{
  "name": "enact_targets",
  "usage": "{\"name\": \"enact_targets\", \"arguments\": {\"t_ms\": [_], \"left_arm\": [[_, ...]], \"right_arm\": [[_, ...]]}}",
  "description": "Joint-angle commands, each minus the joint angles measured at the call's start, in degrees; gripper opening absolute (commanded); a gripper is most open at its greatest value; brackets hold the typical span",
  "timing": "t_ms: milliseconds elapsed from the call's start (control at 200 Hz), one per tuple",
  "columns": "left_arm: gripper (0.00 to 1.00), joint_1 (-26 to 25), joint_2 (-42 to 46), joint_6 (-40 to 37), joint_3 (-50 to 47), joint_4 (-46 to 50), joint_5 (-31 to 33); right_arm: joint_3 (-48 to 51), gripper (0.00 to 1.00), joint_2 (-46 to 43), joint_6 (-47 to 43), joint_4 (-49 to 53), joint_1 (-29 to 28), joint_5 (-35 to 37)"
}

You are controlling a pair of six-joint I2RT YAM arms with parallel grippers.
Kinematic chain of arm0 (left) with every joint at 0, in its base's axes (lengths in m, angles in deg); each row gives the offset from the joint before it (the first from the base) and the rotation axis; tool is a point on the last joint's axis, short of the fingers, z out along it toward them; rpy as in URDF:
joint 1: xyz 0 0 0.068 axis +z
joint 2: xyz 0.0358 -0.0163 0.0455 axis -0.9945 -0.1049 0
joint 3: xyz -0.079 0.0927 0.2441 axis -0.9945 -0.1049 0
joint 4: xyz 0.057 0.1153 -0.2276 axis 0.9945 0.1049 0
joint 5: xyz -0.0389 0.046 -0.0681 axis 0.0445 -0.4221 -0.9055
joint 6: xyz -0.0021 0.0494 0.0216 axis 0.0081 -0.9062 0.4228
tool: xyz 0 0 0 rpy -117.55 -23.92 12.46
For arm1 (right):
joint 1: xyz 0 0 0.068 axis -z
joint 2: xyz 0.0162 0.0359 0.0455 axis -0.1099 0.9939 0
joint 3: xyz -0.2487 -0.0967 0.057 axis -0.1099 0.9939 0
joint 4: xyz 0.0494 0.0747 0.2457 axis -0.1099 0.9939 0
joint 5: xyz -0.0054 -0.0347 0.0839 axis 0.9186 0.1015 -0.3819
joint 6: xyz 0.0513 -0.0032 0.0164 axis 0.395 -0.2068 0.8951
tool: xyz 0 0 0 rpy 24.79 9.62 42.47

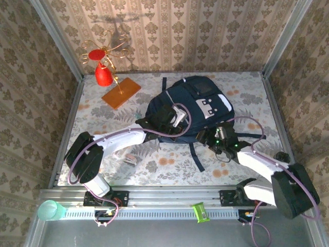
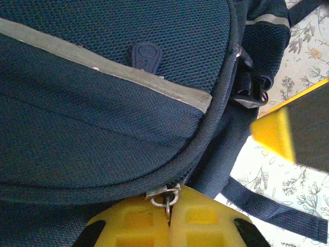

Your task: Pack the student bag

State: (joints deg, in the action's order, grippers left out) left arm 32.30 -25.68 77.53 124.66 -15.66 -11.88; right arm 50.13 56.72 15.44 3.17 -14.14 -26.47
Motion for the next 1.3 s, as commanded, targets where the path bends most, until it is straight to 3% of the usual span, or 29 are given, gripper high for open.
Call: {"name": "enact_targets", "arguments": {"t_ms": [0, 205, 345, 505, 785, 1000, 1175, 1295], "left_arm": [[0.0, -0.46, -0.3, -0.17, 1.58, -0.37, -2.18], [0.0, -0.43, -0.12, -1.27, 0.79, 0.27, -2.01], [0.0, 0.39, 1.37, -2.98, -0.11, 2.28, -0.34], [0.0, 2.69, 3.72, -6.93, -2.29, 3.58, 0.75], [0.0, 6.87, 5.96, -11.14, -2.98, 7.39, 2.51], [0.0, 7.74, 8.24, -10.76, -3.46, 7.37, -0.61], [0.0, 4.67, 8.34, -6.52, -4.74, 2.15, -4.03], [0.0, 3.35, 7.47, -5.14, -4.25, 2.17, -1.43]], "right_arm": [[-2.7, 0.74, 4.92, 4.32, -7.5, -1.14, -2.74], [-3.22, 0.61, 10.09, 5.32, -13.23, -1.12, 2.12], [-1.87, 0.22, 7.99, 1.92, -10.36, 1.39, 7.27], [0.8, 0.0, 3.5, -2.42, -7.3, 8.06, 7.92], [1.0, 0.0, -5.07, -9.47, 0.06, 19.69, 9.63], [-8.34, 0.0, 4.27, -14.7, 5.14, 26.25, 1.99], [-10.7, 0.27, 12.35, -13.69, 2.32, 27.46, -5.99], [-10.78, 0.46, 8.95, -15.13, 6.23, 26.42, -4.27]]}}
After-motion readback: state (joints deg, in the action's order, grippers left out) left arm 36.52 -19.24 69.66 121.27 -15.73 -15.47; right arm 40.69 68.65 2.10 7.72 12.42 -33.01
